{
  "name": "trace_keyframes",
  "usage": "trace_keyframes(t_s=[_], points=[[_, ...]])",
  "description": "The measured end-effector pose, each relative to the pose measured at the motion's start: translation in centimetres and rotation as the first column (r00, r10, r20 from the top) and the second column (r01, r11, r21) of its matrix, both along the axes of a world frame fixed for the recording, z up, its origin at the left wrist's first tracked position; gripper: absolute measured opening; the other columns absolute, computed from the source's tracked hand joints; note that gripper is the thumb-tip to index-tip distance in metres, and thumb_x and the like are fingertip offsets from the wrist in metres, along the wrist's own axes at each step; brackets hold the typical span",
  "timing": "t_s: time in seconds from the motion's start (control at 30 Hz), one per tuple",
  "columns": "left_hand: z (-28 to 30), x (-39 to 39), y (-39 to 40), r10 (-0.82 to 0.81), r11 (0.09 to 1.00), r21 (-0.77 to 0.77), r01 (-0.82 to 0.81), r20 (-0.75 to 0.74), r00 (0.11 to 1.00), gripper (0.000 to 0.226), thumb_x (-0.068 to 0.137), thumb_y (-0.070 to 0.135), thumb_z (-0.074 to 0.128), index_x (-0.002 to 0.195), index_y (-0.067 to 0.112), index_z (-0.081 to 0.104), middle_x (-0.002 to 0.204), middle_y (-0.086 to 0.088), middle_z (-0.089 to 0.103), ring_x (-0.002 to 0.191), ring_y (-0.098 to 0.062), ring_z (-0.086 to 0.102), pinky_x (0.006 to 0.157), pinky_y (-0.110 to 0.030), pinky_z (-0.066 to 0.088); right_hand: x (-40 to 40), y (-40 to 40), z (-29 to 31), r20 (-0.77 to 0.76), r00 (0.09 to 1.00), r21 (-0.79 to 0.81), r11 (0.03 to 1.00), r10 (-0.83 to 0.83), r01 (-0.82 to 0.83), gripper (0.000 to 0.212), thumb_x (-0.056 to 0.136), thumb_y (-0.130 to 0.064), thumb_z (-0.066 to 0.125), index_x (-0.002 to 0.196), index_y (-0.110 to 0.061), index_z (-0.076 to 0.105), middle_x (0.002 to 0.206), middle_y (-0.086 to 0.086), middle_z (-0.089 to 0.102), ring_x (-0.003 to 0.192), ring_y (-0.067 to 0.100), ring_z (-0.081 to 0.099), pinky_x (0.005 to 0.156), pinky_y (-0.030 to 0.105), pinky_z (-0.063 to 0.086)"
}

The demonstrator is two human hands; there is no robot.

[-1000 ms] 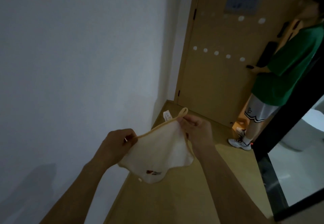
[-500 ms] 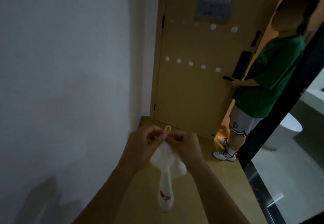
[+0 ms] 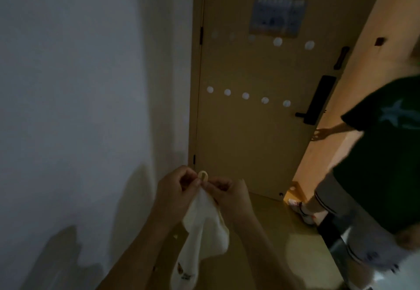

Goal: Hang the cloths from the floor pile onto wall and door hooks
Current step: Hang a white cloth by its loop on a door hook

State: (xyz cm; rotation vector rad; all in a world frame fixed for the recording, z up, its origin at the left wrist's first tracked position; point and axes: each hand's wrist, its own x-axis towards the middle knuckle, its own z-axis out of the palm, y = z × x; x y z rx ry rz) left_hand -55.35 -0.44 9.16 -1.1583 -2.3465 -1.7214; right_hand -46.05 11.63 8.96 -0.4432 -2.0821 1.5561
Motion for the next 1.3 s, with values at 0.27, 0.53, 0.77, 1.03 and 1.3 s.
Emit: trace_keyframes(t_s=[0.27, 0.53, 0.77, 1.03, 1.3], points=[[2.3, -10.3, 12.2, 0.103, 0.993, 0.045, -0.105, 0.041, 0.994, 0.006, 0.088, 0.026, 0.068, 0.082, 0.027, 0.067, 0.077, 0.013, 0.068, 0.077, 0.0, 0.065, 0.068, -0.015, 0.05, -12.0, 12.3, 2.3, -0.028, 0.999, -0.008, 1.0, 0.023, -0.023, 0.008, 0.085, -0.027, 0.072, 0.082, -0.021, 0.077, 0.073, -0.003, 0.073, 0.065, 0.008, 0.068, 0.059, 0.026, 0.052], [4.2, -20.4, 24.0, 0.193, 0.98, 0.042, -0.194, 0.023, 0.981, 0.009, 0.089, 0.016, 0.064, 0.083, 0.022, 0.064, 0.076, 0.009, 0.066, 0.073, -0.007, 0.065, 0.07, -0.03, 0.056, -22.2, 24.2, 3.9, -0.013, 0.999, -0.018, 0.999, -0.047, 0.047, 0.009, 0.087, -0.027, 0.068, 0.086, -0.023, 0.076, 0.072, -0.004, 0.072, 0.062, 0.007, 0.066, 0.057, 0.022, 0.05], [4.7, -30.5, 33.8, 0.153, 0.984, 0.086, -0.154, 0.021, 0.988, 0.015, 0.09, 0.018, 0.064, 0.079, 0.028, 0.063, 0.074, 0.009, 0.066, 0.07, -0.006, 0.065, 0.066, -0.026, 0.055, -31.4, 33.1, 5.4, -0.062, 0.992, 0.029, 0.993, -0.114, 0.116, 0.012, 0.086, -0.024, 0.068, 0.076, -0.023, 0.074, 0.07, -0.001, 0.071, 0.065, 0.015, 0.069, 0.063, 0.04, 0.059], [3.7, -43.9, 43.3, 0.095, 0.993, 0.07, -0.097, 0.041, 0.995, 0.02, 0.09, 0.021, 0.063, 0.072, 0.03, 0.058, 0.066, 0.01, 0.062, 0.059, 0.0, 0.059, 0.053, -0.01, 0.042, -43.5, 42.0, 4.6, -0.039, 0.978, 0.04, 0.978, -0.205, 0.207, 0.016, 0.086, -0.024, 0.065, 0.07, -0.021, 0.068, 0.072, 0.002, 0.071, 0.068, 0.02, 0.07, 0.062, 0.039, 0.061], [0.7, -54.7, 50.6, 0.09, 0.996, -0.029, -0.089, 0.039, 0.995, 0.014, 0.091, 0.025, 0.063, 0.084, 0.014, 0.066, 0.073, 0.005, 0.064, 0.067, -0.009, 0.061, 0.057, -0.015, 0.042, -54.5, 48.6, 1.5, 0.071, 0.97, 0.015, 0.972, -0.234, 0.233, 0.023, 0.074, -0.047, 0.062, 0.069, -0.025, 0.067, 0.069, 0.001, 0.071, 0.064, 0.021, 0.071, 0.061, 0.051, 0.059]])
